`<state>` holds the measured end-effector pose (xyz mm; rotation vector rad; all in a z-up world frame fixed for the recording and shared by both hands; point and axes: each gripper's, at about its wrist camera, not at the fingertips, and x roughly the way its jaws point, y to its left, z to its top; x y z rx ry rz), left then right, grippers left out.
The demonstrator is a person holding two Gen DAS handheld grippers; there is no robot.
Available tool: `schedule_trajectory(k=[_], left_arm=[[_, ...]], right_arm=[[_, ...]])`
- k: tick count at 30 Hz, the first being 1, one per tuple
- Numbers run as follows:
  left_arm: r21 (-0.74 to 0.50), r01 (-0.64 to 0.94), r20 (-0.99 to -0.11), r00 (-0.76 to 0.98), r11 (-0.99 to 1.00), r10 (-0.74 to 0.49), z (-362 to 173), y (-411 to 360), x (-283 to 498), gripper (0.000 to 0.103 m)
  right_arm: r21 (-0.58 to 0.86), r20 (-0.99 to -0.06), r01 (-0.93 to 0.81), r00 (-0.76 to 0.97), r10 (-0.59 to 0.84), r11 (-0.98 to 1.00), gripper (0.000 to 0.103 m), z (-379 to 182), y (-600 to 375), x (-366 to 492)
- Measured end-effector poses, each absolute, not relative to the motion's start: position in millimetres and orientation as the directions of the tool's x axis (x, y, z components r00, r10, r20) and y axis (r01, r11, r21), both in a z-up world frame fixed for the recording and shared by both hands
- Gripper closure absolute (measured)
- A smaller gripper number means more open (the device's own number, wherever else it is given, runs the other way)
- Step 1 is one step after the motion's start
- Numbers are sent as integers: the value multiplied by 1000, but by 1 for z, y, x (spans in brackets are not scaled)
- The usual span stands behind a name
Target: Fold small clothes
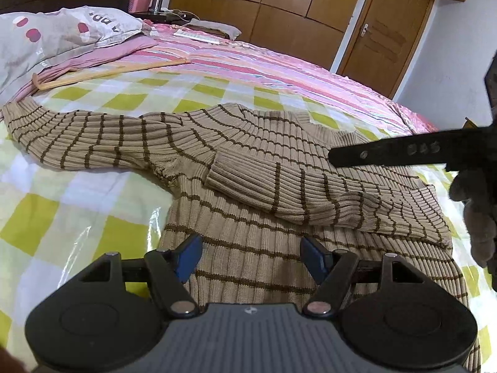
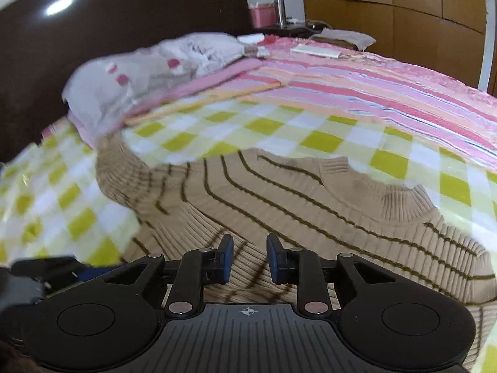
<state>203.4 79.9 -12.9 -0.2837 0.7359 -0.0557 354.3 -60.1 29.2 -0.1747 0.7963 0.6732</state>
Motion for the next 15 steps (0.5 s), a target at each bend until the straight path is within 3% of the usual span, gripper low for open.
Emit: schedule_trajectory(k=[2,6,7,9,15], left_arm=[[-271,-49,-653,743,961,-146,-13,79,203,28],[-268,-48,-653,744,962,-145,-13,79,204,28],[-269,-47,-652,744,962,-146,-14,79,204,28],[-272,-47,-651,745,961,-148,-13,80,205,28],[-275,-49,-647,748,960,-147,-13,80,204,28]], right_arm=[[76,-729,-633,492,476,771,67,21,-51,358],[1,-781,-677,459,424,736,67,-1,-28,361],[-19,-793,-682,456,405,731,69,-5,-24,363],[-29,-794,-683,459,398,730,99,-3,-20,365],[-39,-764,-600,533,363,799,100,8,-25,380]])
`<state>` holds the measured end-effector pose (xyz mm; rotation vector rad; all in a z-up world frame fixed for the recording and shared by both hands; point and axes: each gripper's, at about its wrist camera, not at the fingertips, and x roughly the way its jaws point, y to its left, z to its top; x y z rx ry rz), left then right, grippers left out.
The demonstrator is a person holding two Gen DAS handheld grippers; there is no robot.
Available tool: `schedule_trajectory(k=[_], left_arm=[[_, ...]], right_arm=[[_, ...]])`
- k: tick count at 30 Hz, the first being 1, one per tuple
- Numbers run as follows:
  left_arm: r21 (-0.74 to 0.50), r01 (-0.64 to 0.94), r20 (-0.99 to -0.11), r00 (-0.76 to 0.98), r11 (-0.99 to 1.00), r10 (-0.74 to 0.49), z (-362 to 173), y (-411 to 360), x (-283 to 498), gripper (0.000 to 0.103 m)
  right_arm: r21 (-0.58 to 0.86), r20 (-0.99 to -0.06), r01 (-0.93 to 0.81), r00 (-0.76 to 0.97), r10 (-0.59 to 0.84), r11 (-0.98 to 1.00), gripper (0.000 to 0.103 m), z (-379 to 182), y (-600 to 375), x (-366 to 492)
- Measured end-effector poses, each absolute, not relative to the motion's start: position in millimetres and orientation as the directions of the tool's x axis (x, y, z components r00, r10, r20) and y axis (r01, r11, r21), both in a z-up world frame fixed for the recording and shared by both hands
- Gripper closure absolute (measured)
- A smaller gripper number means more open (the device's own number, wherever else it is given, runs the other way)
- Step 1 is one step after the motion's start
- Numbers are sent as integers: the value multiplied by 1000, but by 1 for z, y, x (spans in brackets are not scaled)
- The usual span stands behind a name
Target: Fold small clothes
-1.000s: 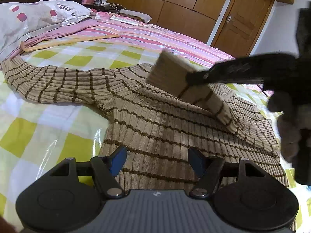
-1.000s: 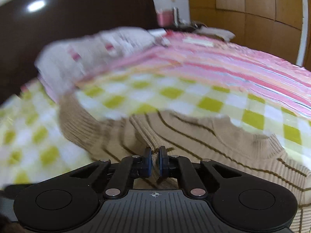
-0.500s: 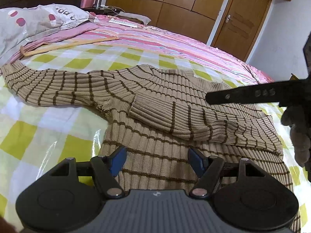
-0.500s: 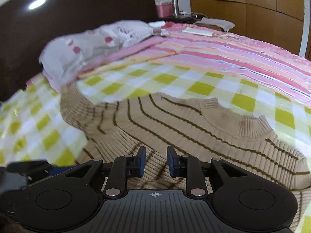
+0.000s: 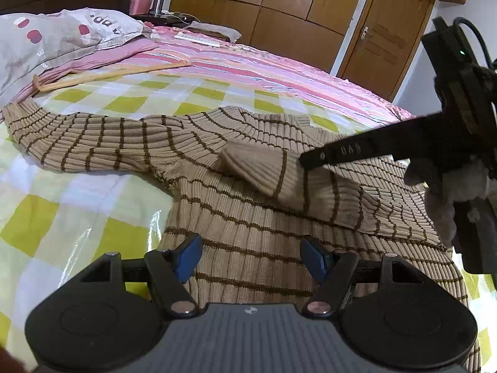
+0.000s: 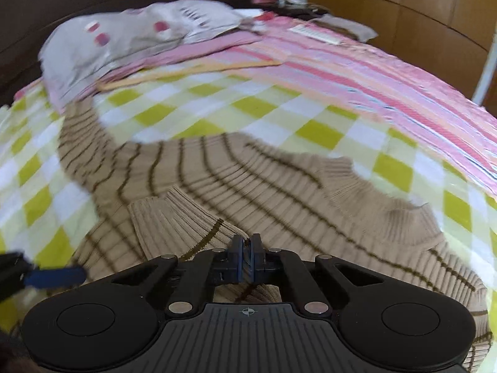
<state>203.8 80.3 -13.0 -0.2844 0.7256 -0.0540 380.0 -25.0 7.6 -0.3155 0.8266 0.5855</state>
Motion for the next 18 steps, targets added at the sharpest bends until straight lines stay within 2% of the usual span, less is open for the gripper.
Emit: schedule_trajectory(k=[4,7,10,18], left_arm=[[-269,-49,-646,750,962,-142,-14,79,203,28],[-265,-48,-646,750,963,-140,-14,78,203,28],[-261,-46,-646,751,964,-139,-14,78,203,28],[-274,-53,-626,767,960,-137,-11,80,202,28]], right_arm=[[-34,-742,-562,568,356,827,100,5,-24,385],[-85,-737,-536,601,309,840,100,-3,-18,390],[-118,-753,-554,591,290,824,92,-10,-11,392],[-23,-664,-616,598,448,787,88,23,-29,353]])
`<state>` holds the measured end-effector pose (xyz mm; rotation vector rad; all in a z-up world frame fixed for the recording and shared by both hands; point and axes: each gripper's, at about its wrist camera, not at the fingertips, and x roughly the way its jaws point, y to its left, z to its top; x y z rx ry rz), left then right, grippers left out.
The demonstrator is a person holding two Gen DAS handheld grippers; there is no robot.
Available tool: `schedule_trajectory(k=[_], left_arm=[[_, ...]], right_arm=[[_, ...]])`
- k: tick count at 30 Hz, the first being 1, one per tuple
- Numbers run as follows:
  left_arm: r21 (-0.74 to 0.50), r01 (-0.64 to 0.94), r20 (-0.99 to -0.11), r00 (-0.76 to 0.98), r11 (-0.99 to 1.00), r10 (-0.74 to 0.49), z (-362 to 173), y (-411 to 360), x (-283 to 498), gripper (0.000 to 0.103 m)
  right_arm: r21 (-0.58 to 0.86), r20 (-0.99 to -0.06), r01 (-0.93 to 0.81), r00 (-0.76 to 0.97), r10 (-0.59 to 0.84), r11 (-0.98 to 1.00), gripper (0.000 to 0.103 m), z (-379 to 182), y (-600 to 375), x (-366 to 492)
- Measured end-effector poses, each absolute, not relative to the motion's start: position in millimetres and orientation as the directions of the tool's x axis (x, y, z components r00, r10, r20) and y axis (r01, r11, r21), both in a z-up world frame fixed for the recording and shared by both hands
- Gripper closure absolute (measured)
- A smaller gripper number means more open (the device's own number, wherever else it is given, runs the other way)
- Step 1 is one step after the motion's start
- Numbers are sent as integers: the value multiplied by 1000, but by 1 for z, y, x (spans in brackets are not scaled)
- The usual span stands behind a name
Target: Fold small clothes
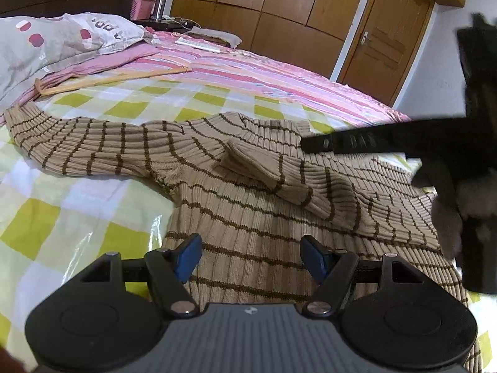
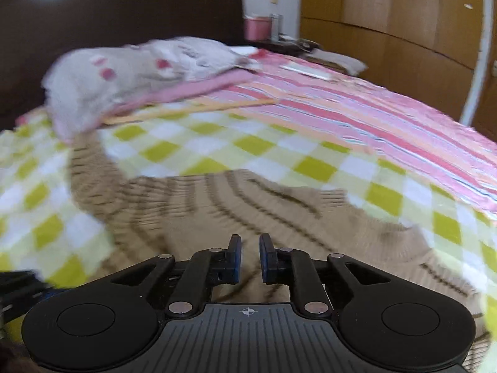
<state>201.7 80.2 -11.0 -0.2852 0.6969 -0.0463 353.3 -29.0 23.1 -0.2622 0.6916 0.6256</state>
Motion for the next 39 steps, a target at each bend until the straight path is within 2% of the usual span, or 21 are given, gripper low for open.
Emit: schedule_trajectory(k=[5,10,15,18,21,25,29,33,39], left_arm=[[-262,-68,-622,774,963,-114,-11,82,202,28],[-261,-69,-624,773,963,-114,-11,83,203,28],[-258,-69,-624,773,964,-112,-12,82,202,28],[-248,-69,-623,775,966,-105,-13,80,202,28],[-227,-71,-623,777,971,-89,-15,76,201,28],[-182,-68,-623,780,981,-61,-16,69,201,28],[-162,-105,-615,788,981,-17,-10,71,196,28],[-90,-194,-571,813,977,109,6,90,185,28],[-129,-369,-617,756,921,217,7,170,187,29]], right_arm=[[40,-745,-649,487,456,759,87,-8,-12,348],[119,-706,-649,477,524,751,87,-6,-11,340],[164,-644,-559,563,517,813,87,6,-43,330],[157,-605,-459,655,452,875,87,9,-83,317],[91,-587,-322,747,311,943,87,8,-122,305],[67,-679,-153,717,158,986,88,-14,-161,314],[113,-649,-157,736,193,981,87,-7,-171,302],[115,-607,-222,756,245,968,85,-1,-162,283],[175,-611,-274,723,322,946,85,-7,-151,262]])
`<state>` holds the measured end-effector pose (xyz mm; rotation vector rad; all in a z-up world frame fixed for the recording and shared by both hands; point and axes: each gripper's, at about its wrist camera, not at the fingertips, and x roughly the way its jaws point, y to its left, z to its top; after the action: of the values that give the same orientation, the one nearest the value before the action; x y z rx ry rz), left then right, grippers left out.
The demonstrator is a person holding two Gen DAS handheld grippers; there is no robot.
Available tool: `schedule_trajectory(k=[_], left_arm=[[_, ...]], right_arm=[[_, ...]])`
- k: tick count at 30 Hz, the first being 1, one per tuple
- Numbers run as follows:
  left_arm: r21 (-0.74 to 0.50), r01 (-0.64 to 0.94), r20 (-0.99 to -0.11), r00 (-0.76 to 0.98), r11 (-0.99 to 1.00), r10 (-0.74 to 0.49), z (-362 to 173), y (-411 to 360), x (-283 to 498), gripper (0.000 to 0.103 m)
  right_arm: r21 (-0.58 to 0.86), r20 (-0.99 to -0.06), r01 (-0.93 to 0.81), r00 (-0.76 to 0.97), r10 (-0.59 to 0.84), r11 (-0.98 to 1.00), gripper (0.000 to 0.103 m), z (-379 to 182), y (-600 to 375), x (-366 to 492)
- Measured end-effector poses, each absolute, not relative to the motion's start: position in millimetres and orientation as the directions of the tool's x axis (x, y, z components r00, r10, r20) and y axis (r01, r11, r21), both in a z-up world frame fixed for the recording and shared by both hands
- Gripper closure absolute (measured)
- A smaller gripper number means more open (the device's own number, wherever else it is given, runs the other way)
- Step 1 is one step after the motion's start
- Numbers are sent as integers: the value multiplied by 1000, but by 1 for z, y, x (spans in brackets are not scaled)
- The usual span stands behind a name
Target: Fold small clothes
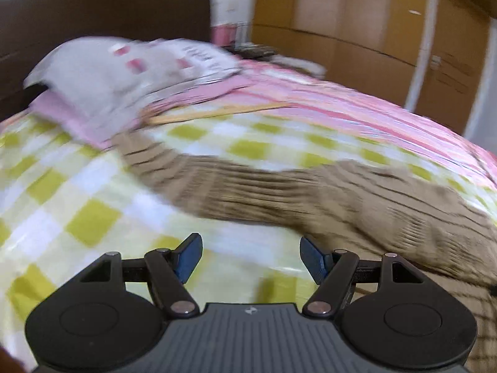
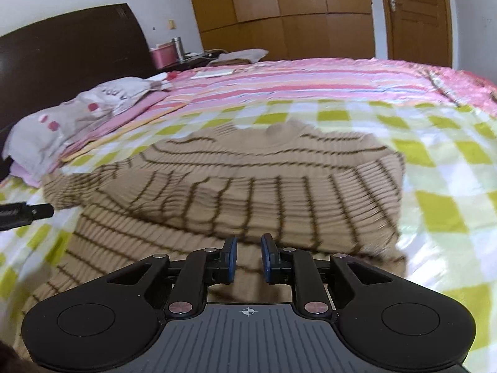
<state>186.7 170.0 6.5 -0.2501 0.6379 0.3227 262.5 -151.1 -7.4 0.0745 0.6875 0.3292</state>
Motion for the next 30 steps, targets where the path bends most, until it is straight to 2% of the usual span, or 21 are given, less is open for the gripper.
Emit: schedule_trajectory(k=[6,12,15,18,20,21,23,24,25,30], left_arm=[[-268,-515,-658,716,814,236,-14,244,205,32],[-354,-578,-650,717,736,251,-22,281,228,32],[-406,-585,-661,719,703,216,-32,292,237,39],[-418,-581,-648,730,699,219,-33,292,241,40],[-441,-581,-639,738,684,215,-32,295,244,45],[-455,-582,-636,742,674,212,-32,298,245,51],[-469,-585,-629,747,662,214,-32,301,250,65],[-468,-586,-628,747,661,217,-32,303,253,79],[-470,-589,-629,746,657,218,-33,304,255,85],[-529,-560,-593,781,637,195,-26,303,259,90]], right_arm=[[211,-605,-308,704,372,927,85,-6,-135,253],[236,-599,-348,683,418,907,85,-2,-114,252],[249,-589,-364,679,439,897,85,-1,-105,254],[267,-583,-372,672,456,889,85,0,-101,256],[285,-582,-371,666,467,884,84,-1,-100,257],[293,-582,-371,662,472,881,84,-1,-100,257],[305,-582,-369,658,479,878,84,-3,-100,259],[307,-581,-368,658,479,878,84,-3,-100,258],[307,-581,-366,658,478,878,84,-4,-101,259],[317,-576,-355,665,476,880,84,-2,-106,258]])
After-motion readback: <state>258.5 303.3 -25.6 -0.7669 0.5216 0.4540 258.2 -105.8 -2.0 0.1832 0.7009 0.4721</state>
